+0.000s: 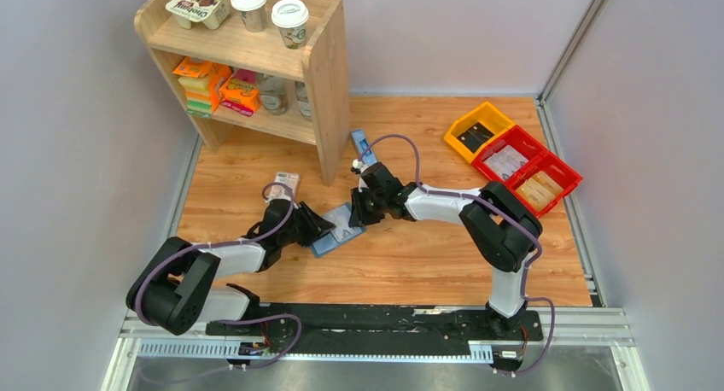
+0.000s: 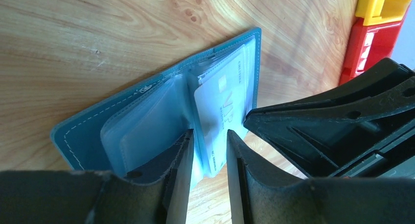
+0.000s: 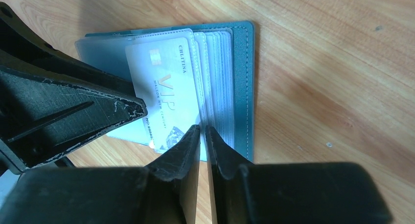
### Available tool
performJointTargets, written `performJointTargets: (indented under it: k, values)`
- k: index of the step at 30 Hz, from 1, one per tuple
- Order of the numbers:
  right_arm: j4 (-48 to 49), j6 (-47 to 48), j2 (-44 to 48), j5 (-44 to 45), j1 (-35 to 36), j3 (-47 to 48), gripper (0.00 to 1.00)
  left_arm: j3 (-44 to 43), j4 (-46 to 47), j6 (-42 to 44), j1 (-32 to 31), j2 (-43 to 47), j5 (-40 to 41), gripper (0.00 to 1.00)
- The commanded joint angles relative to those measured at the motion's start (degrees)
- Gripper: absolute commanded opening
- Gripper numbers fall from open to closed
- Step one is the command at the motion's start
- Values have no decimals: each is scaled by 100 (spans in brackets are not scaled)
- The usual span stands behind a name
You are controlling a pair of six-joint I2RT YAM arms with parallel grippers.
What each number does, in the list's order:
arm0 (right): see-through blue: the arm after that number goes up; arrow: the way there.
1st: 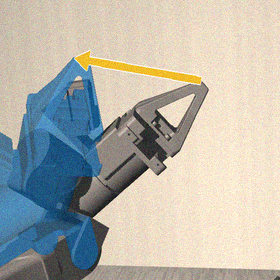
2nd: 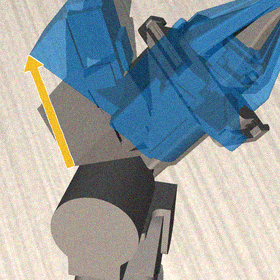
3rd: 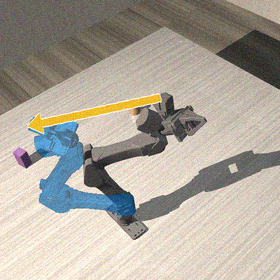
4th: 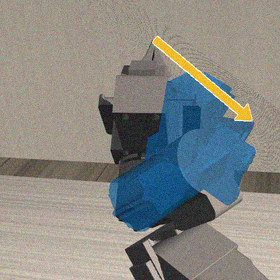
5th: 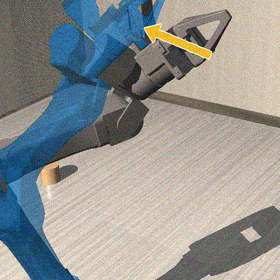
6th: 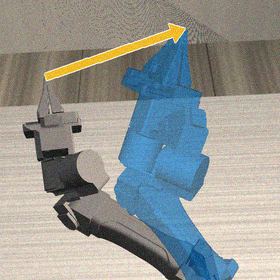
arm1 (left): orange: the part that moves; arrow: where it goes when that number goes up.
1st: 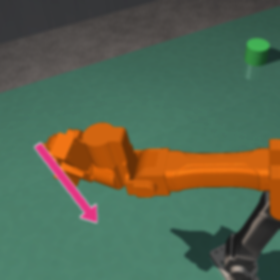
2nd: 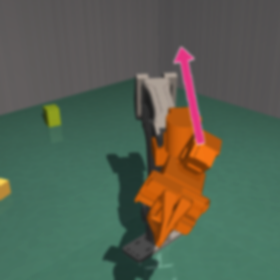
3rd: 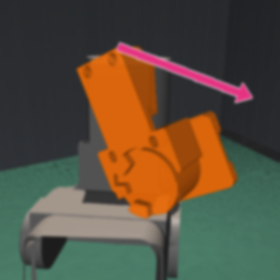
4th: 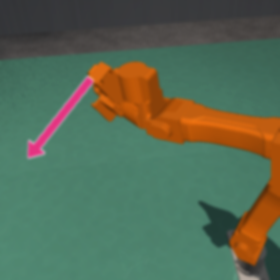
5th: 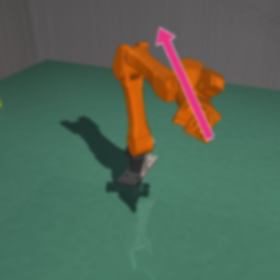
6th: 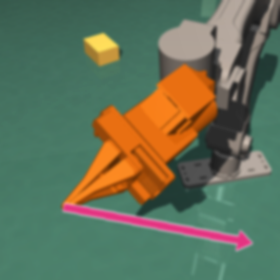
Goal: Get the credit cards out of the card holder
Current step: Remove the credit card from the card holder.
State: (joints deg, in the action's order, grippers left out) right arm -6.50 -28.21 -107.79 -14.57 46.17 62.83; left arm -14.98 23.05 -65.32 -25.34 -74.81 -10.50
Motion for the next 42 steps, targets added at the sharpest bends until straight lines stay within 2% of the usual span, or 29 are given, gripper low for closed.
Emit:
performJointTargets:
  k: [1, 7, 16, 25, 34, 38, 42]
  values:
    - [0, 52, -251, -90, 32, -113, 17, 162, 709, -104, 21, 80, -75, 37]
    - [-35, 17, -339, -108, 23, -69, 17, 408, 1131, -253, 29, 562, -22, 29]
    - [-53, -27, -418, -204, 23, -16, 17, 584, 1500, -411, 29, 889, -48, 24]
    - [9, -89, -498, -389, 23, 28, 18, 611, 2379, -525, 30, 205, -443, 21]
    - [70, -150, -568, -503, 23, 45, 18, 461, 3232, -613, 38, -596, -848, 23]
    - [79, -246, -638, -486, -12, -7, 18, 505, 3469, -736, 30, -693, -866, 23]
    - [44, -413, -717, -459, -73, -69, 17, 645, 3462, -851, 29, -527, -795, 18]
